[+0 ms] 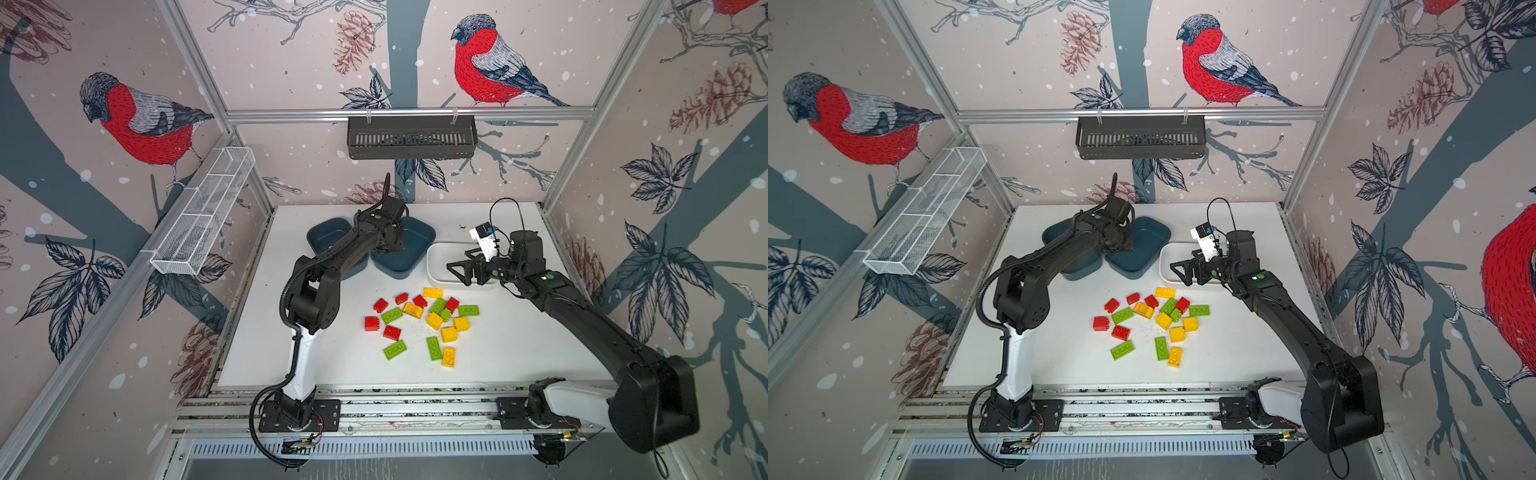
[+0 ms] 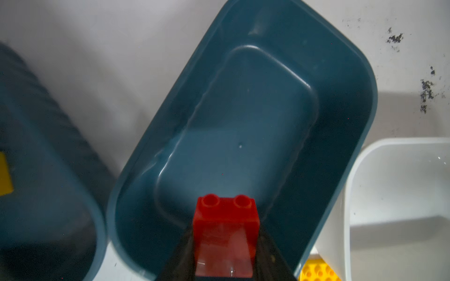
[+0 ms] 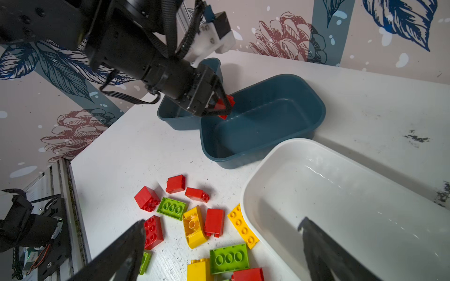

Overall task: Sort the legos into containers by color
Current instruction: 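Carry the red brick into the middle teal bin and release it, then lower the left gripper onto another red brick and grasp it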

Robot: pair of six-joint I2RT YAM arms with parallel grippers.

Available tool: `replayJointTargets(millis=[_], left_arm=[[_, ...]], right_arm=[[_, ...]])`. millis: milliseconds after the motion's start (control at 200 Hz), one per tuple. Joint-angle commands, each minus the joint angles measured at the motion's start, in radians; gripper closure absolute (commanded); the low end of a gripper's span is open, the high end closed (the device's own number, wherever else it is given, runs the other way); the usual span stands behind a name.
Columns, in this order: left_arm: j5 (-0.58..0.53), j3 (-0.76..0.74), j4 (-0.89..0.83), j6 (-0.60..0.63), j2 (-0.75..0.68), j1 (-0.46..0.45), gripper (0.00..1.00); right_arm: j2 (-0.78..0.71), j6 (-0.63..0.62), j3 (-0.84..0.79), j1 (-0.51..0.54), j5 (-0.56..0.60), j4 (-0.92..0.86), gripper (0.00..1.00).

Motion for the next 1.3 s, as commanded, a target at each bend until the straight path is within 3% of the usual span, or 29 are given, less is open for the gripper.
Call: replayJointTargets(millis=[0, 105, 175, 280, 530, 660, 730, 911, 986, 1176, 1296], left_arm=[[-0.019, 0.108, -0.046, 0.020, 0.089, 0.001, 0.55], [-0.043, 0.206, -0.117, 0.024, 0.140, 0.001, 0.30], [-0.046, 0.184, -0.117, 0.025, 0.111, 0.000, 0.21], [-0.051, 0.106, -0.137, 0.024, 0.024, -0.003, 0.19], [-0.038, -0.336, -0.136, -0.035, -0.316, -0.051, 0.20], [-0.023, -0.488, -0.169, -0.028, -0.445, -0.092, 0.21], [-0.008, -0.543, -0.169, 0.054, -0.497, -0.116, 0.22], [0.153, -0.645, -0.175, 0.551, -0.575, -0.140, 0.25], [0.185, -0.674, -0.193, 0.701, -0.582, -0.140, 0.26], [0.131, -0.734, -0.192, 0.910, -0.564, -0.140, 0.26], [0.077, -0.778, -0.153, 0.965, -0.541, -0.142, 0.27]], right_arm=[[0.004, 0.011, 0.007, -0.004, -0.026, 0.025, 0.01], [0.008, 0.006, 0.010, -0.006, -0.028, 0.017, 0.00], [0.009, 0.001, 0.013, -0.007, -0.028, 0.009, 0.01], [0.009, -0.004, 0.012, -0.011, -0.028, -0.006, 0.01], [0.012, -0.001, 0.003, -0.012, -0.040, -0.013, 0.00], [0.040, -0.001, 0.003, -0.012, -0.048, -0.019, 0.01], [0.050, -0.004, 0.001, -0.011, -0.055, -0.019, 0.01], [0.068, -0.006, -0.009, -0.001, -0.064, -0.017, 0.01], [0.068, -0.007, -0.009, 0.003, -0.062, -0.018, 0.01], [0.045, -0.003, -0.016, 0.005, -0.057, -0.024, 0.01], [0.021, -0.003, -0.017, 0.006, -0.051, -0.043, 0.00]])
